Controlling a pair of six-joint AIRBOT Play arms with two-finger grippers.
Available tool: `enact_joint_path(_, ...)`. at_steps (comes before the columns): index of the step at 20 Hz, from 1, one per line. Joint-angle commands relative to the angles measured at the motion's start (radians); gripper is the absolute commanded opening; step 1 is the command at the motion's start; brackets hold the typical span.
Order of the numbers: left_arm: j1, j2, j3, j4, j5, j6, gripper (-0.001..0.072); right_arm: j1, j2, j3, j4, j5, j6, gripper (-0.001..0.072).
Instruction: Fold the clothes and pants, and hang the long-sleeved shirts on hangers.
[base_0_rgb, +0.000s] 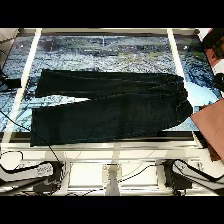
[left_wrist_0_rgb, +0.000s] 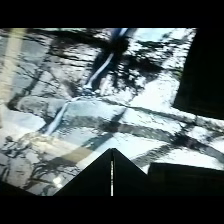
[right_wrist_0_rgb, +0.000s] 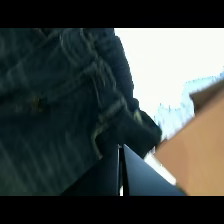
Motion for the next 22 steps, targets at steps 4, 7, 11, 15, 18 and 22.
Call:
enact_joint_path(4, 0.169, 0.045, -0.093, -0.293, -0.090, 0.169, 0.0032, -0.163, 0.308, -0.329, 0.036, -0.002, -0.045, 0.0033)
enact_joint_path(7, 0.306, 0.031, -0.189, -0.375, -0.111, 0.264, 0.0114, -0.209, 0.376, -0.451, 0.109, -0.059, -0.051, 0.0034)
enact_joint_path(11, 0.429, -0.070, -0.239, -0.520, -0.140, 0.381, 0.0491, -0.209, 0.366, -0.484, 0.121, -0.051, -0.051, 0.0034)
enact_joint_path(15, 0.444, -0.188, -0.239, -0.666, -0.148, 0.584, 0.0491, -0.209, 0.366, -0.484, 0.127, -0.043, -0.050, 0.0034)
enact_joint_path(18, 0.431, -0.267, -0.238, -0.682, -0.148, 0.616, 0.0489, -0.209, 0.367, -0.484, 0.140, -0.026, -0.050, 0.0035)
enact_joint_path(22, 0.429, -0.337, -0.238, -0.792, -0.126, 0.670, 0.0331, -0.209, 0.367, -0.484, 0.181, -0.015, -0.050, 0.0035)
